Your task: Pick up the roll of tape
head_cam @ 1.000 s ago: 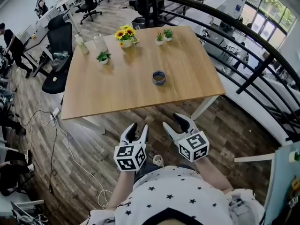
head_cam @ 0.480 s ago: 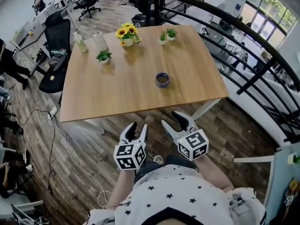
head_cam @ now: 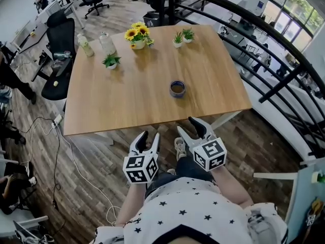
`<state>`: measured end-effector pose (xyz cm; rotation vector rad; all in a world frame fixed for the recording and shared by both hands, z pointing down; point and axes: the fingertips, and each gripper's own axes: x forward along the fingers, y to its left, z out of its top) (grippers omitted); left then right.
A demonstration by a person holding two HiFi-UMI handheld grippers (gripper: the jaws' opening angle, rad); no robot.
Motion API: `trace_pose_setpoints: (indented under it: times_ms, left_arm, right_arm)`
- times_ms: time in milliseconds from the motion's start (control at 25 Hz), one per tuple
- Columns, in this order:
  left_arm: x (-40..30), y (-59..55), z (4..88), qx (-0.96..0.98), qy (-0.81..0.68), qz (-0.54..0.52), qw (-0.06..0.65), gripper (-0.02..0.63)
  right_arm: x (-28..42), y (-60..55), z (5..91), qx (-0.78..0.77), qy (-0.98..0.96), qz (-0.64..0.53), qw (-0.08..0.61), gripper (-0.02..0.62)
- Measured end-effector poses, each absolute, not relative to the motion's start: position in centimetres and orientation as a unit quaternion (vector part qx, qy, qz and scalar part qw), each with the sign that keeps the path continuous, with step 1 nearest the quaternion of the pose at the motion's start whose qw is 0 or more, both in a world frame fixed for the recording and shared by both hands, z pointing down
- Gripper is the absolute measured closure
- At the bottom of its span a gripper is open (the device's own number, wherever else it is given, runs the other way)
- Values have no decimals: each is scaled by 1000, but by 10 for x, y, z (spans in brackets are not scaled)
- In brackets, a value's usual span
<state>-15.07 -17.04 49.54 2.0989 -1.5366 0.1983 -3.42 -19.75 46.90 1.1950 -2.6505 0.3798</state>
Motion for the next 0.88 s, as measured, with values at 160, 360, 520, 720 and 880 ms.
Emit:
trace_pose_setpoints:
  times_ms: [160,360,520,720,880]
  left_arm:
    - [-153,-190,496,772,-574,70,264,431]
    - [-155,-223,498,768,-578,68,267,431]
    - [-153,-245,502,765,-580,69,271,431]
    - [-152,-269,509,761,-581,75,279,431]
    - [-152,-285,514,757,-582,77,288,431]
  right_arm:
    - [-31,-224,471,409,-897,124,110,402]
    - [-27,-265,476,415,-894,124,115,402]
    - [-26,-293,484,414,-893,129,120,402]
    - [-25,-326,493,416,-890,133,128,402]
    - [-22,-352,506,419,-887,136,141,402]
